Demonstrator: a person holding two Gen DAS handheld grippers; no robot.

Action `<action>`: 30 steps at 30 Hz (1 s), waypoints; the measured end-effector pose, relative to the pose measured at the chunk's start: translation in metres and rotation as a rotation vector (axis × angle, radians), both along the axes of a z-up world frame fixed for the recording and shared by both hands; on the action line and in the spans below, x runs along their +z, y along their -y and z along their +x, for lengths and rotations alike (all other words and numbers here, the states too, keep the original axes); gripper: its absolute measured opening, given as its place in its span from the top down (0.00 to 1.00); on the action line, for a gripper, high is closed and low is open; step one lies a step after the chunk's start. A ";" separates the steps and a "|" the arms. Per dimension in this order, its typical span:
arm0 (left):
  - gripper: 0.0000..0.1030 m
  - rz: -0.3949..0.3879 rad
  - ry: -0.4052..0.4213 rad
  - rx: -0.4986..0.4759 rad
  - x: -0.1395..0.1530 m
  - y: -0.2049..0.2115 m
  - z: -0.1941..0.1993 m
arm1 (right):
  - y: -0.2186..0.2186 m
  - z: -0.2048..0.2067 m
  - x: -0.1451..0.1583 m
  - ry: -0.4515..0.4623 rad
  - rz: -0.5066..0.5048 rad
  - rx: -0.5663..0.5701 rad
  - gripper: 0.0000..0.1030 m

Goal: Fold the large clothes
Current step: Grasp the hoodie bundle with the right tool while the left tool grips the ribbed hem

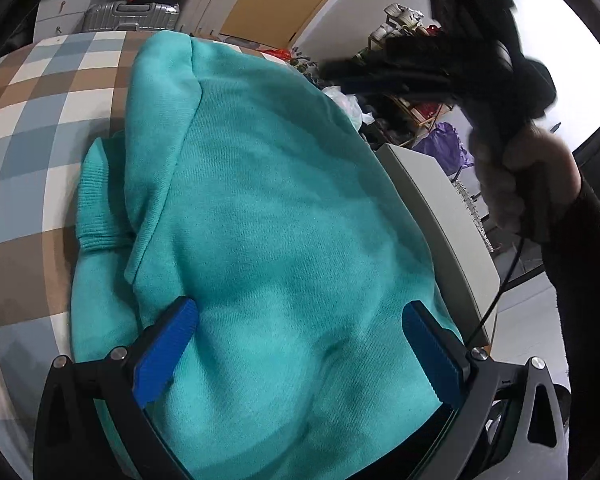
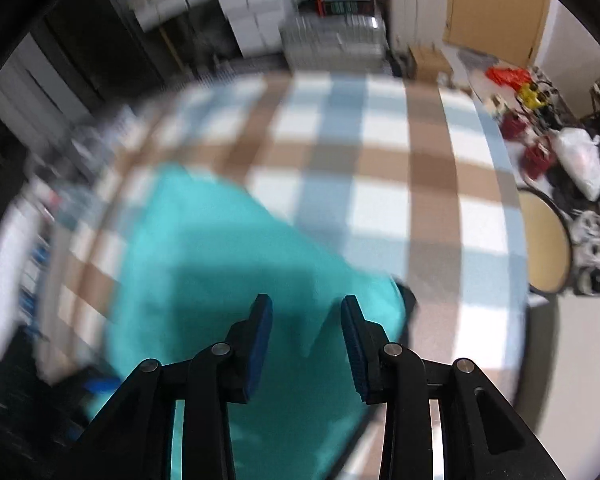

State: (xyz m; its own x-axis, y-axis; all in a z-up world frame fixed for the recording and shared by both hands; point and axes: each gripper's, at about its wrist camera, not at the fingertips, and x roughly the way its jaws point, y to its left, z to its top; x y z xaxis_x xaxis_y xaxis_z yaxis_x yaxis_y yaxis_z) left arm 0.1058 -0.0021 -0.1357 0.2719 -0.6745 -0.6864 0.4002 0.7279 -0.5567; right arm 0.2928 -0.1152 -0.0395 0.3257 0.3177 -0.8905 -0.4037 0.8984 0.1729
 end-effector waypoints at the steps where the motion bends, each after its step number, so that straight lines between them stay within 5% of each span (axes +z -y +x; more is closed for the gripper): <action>1: 0.05 -0.001 -0.002 -0.001 0.000 0.000 -0.001 | -0.009 0.003 -0.002 -0.001 -0.007 0.014 0.63; 6: 0.05 0.022 0.007 0.005 0.001 -0.003 -0.004 | -0.051 0.025 -0.055 -0.076 -0.177 0.028 0.60; 11: 0.05 0.017 0.008 0.013 0.003 0.001 -0.004 | -0.055 0.032 -0.076 -0.040 -0.170 -0.013 0.60; 18: 0.04 0.091 0.040 0.045 0.005 0.005 -0.021 | -0.016 -0.019 -0.006 0.012 0.006 0.022 0.60; 22: 0.04 0.066 0.025 0.064 0.004 0.001 -0.023 | -0.010 -0.088 0.022 0.040 -0.033 0.146 0.60; 27: 0.04 0.067 0.016 0.057 0.002 0.000 -0.023 | -0.011 -0.164 -0.032 -0.203 -0.045 0.337 0.61; 28: 0.04 0.058 0.013 0.055 0.001 0.003 -0.023 | -0.008 -0.174 -0.050 -0.187 -0.095 0.325 0.61; 30: 0.04 0.045 0.005 0.065 0.000 0.000 -0.021 | 0.007 -0.181 -0.071 -0.142 -0.009 0.234 0.60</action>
State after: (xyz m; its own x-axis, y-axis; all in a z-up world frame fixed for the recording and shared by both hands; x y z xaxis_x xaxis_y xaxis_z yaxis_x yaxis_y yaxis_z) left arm 0.0846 -0.0019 -0.1361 0.3176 -0.6237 -0.7142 0.3538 0.7768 -0.5210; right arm 0.1123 -0.1223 -0.1102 0.1163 0.3615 -0.9251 -0.5728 0.7853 0.2349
